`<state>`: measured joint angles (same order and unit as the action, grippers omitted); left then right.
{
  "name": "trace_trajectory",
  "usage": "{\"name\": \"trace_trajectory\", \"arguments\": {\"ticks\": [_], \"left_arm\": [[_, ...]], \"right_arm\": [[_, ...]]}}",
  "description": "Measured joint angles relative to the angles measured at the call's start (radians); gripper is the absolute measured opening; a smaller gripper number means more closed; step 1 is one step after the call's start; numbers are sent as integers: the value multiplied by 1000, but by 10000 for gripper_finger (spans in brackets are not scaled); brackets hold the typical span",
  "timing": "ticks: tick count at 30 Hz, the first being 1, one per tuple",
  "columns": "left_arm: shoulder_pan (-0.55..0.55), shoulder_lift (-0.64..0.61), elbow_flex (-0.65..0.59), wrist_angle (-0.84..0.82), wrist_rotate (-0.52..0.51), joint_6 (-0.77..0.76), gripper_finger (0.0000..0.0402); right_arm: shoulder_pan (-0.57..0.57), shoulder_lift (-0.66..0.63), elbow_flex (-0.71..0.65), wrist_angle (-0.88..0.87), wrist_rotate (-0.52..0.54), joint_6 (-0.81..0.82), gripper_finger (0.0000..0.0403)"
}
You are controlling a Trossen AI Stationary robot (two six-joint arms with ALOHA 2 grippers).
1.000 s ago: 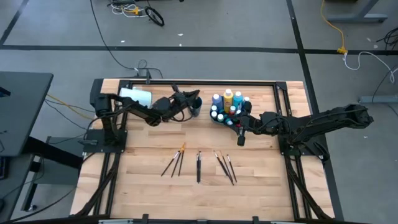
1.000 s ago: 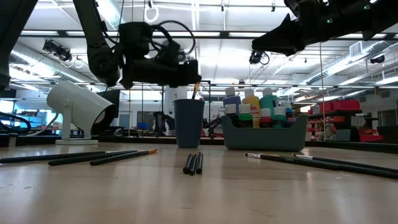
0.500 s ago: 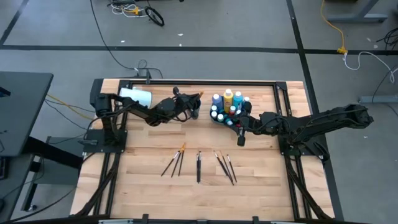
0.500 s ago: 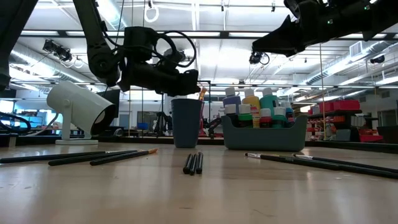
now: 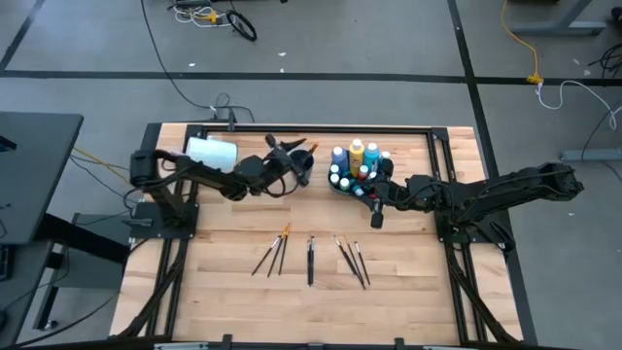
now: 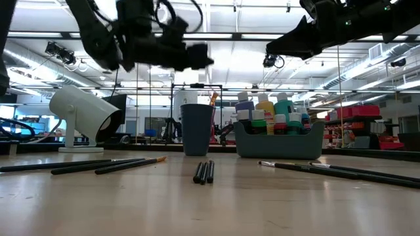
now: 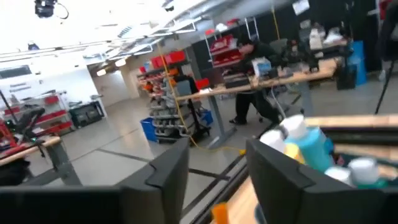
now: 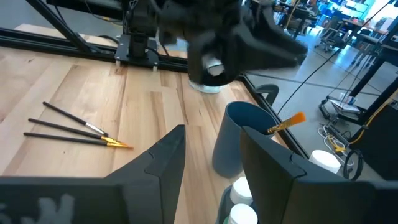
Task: Pick & Place Paint Supplies
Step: Put the silver paint brush into the blue cup
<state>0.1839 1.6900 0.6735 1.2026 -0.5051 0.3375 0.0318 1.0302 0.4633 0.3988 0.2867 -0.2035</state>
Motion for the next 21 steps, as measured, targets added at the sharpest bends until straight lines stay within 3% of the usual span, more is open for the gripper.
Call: {"name": "trace_trajectory", "arguments": {"ticks": [4,8,13,17,21], "left_arm": [[-69,-132,0,-139,-33,-34,201],[-142,-285,0,-416,-36,-100,210],[-237,-437,0,-823,41,-377,207],[-307,-471,0,-1082,161,-567,202],[-371,-438,1,-1187,195,-735,199]], "right_arm": [[0,0,0,2,0,0,155],[0,0,0,5,0,0,155],[0,0,0,5,0,0,155],[0,0,0,5,0,0,155],[0,0,0,5,0,0,155]]}}
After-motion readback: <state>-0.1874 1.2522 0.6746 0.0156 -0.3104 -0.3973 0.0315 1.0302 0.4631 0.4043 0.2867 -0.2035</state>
